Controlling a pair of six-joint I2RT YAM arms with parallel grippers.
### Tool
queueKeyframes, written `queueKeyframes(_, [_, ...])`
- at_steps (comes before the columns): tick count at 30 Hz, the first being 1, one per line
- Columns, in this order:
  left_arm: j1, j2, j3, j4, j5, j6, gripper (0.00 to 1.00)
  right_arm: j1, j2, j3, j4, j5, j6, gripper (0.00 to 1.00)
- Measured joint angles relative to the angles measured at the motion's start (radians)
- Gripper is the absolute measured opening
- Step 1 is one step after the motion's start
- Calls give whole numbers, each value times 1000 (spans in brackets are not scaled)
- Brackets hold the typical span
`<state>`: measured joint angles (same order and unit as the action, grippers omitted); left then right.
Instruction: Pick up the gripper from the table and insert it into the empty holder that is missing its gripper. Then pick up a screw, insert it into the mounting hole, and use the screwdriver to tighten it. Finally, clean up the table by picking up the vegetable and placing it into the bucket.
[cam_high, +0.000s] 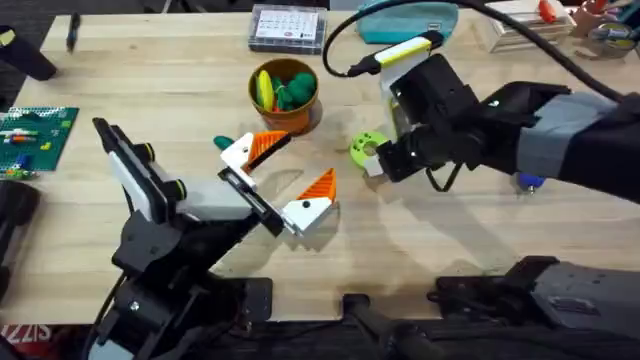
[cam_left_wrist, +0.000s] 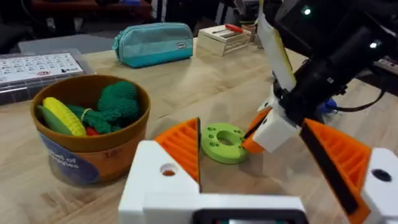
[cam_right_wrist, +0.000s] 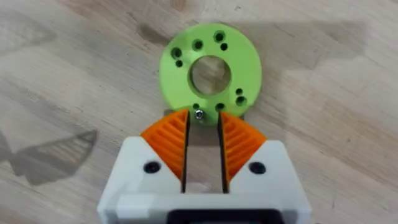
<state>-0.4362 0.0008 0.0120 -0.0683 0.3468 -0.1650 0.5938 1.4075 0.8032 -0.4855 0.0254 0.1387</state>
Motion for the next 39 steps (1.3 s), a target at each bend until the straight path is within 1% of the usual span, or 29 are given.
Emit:
queueKeyframes(15, [0,0,0,0,0,0,982,0,1,0,27,0,-1,288])
queueKeyframes(19, [0,0,0,0,0,0,982,0,18,1,31,0,-1,245])
queueKeyframes(27, [0,0,0,0,0,0,982,4,20,4,31,0,-2,213])
queueKeyframes(34, [0,0,0,0,0,0,982,5,21,9,25,0,-4,211])
queueKeyframes(39, [0,0,0,0,0,0,982,6,21,34,2,0,-4,211])
